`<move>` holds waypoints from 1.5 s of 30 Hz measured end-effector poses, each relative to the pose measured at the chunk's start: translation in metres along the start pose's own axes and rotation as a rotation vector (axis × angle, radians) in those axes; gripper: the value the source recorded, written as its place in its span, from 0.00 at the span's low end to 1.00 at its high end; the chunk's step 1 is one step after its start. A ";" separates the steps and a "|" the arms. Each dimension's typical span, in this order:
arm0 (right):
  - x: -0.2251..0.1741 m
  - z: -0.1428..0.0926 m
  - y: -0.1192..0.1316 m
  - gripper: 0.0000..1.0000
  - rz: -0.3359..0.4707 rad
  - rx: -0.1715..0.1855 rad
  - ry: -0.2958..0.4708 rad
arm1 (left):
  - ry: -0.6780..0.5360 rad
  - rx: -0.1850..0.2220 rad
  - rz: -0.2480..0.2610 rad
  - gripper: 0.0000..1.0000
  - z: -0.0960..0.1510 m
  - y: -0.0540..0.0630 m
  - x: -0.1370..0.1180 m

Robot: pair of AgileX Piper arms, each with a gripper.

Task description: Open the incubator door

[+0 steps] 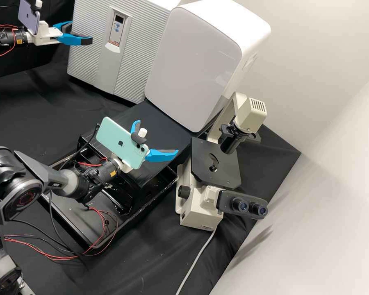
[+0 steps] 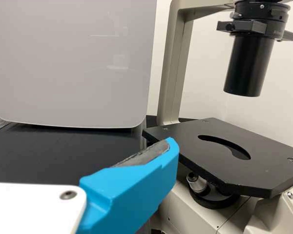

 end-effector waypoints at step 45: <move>0.000 0.000 0.000 1.00 0.000 0.000 0.000 | 0.031 0.080 -0.087 0.00 0.049 -0.002 -0.070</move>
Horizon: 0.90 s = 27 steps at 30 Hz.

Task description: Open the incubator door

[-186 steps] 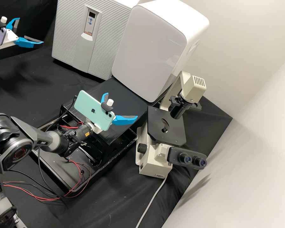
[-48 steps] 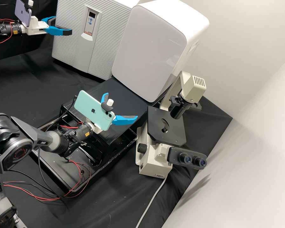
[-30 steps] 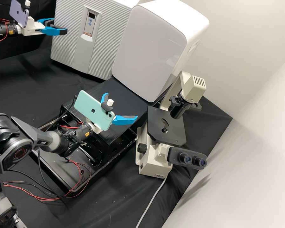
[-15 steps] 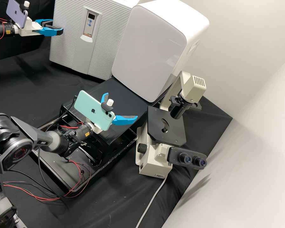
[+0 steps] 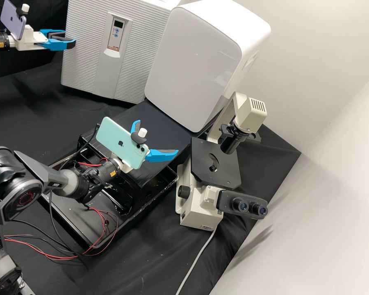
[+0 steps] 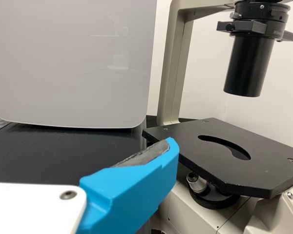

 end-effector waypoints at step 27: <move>0.000 0.000 0.000 1.00 0.000 0.000 0.000 | -0.349 0.104 0.117 0.00 0.090 -0.010 -0.080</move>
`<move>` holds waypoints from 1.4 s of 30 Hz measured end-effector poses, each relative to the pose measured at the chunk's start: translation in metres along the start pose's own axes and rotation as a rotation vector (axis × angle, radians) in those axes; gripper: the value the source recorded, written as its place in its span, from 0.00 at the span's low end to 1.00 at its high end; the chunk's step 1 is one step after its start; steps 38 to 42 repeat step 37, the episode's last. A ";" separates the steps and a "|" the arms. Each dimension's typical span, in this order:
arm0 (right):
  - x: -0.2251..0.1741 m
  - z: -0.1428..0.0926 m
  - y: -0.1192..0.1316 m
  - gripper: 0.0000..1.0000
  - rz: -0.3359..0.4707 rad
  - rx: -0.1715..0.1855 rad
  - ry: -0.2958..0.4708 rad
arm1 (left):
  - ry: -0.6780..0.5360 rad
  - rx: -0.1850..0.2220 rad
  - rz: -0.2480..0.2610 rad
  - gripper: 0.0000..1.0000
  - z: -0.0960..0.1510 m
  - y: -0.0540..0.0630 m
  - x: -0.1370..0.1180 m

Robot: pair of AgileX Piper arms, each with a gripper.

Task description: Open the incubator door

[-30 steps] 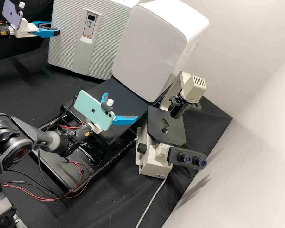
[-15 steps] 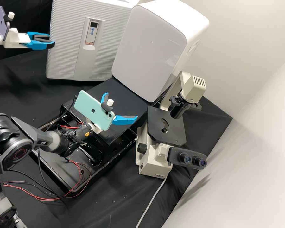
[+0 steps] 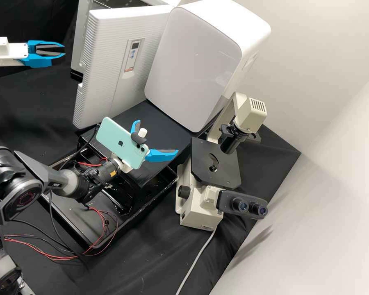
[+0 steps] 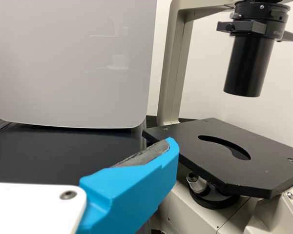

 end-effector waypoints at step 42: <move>0.000 0.000 0.000 1.00 0.000 0.000 0.000 | 0.519 0.172 0.115 1.00 -0.037 -0.014 -0.014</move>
